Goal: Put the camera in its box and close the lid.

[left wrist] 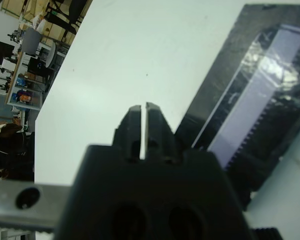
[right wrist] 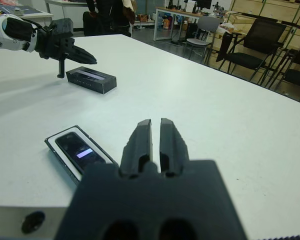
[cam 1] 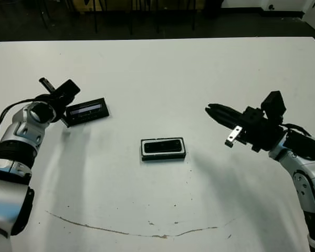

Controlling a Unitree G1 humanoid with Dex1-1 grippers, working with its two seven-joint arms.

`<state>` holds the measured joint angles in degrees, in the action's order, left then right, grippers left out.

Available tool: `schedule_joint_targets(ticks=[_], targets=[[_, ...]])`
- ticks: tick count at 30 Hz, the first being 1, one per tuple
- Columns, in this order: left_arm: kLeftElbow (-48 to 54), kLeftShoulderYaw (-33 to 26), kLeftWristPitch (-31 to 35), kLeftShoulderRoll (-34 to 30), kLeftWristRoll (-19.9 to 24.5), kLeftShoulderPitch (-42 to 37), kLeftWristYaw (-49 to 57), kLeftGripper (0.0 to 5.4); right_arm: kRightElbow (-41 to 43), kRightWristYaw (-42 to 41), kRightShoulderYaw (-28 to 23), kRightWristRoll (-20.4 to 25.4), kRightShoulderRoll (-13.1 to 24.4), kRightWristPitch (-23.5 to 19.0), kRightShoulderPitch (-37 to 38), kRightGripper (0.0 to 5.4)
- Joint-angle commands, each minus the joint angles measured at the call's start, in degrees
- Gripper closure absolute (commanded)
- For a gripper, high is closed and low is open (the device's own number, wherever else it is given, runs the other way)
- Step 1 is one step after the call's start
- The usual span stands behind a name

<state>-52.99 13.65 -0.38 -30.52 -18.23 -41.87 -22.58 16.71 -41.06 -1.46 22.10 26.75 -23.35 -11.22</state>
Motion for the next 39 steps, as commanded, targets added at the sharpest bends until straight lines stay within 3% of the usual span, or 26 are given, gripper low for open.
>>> schedule_joint_targets(ticks=[1, 11, 18, 39], targets=[[-1.5, 1.2, 1.1, 0.2, -1.4, 0.4, -1.2, 5.40, -0.8, -0.6, -0.5, 0.6, 0.9, -0.2, 0.9, 5.39], [-3.4, 3.1, 3.6, -0.1, -2.2, -2.0, -7.5, 5.40, -1.9, -1.2, -0.3, 0.4, 1.0, 1.0, 0.8, 5.39], [-7.3, 7.9, 5.0, -0.7, -5.8, -7.4, -17.1, 5.40, -1.9, -1.4, -0.1, -0.1, 0.9, 2.0, 1.1, 5.39], [-7.0, 10.8, 1.7, -3.3, -7.9, -11.3, -31.2, 5.40, -4.6, -2.0, 1.0, -0.7, 0.0, 5.0, 0.9, 5.39]])
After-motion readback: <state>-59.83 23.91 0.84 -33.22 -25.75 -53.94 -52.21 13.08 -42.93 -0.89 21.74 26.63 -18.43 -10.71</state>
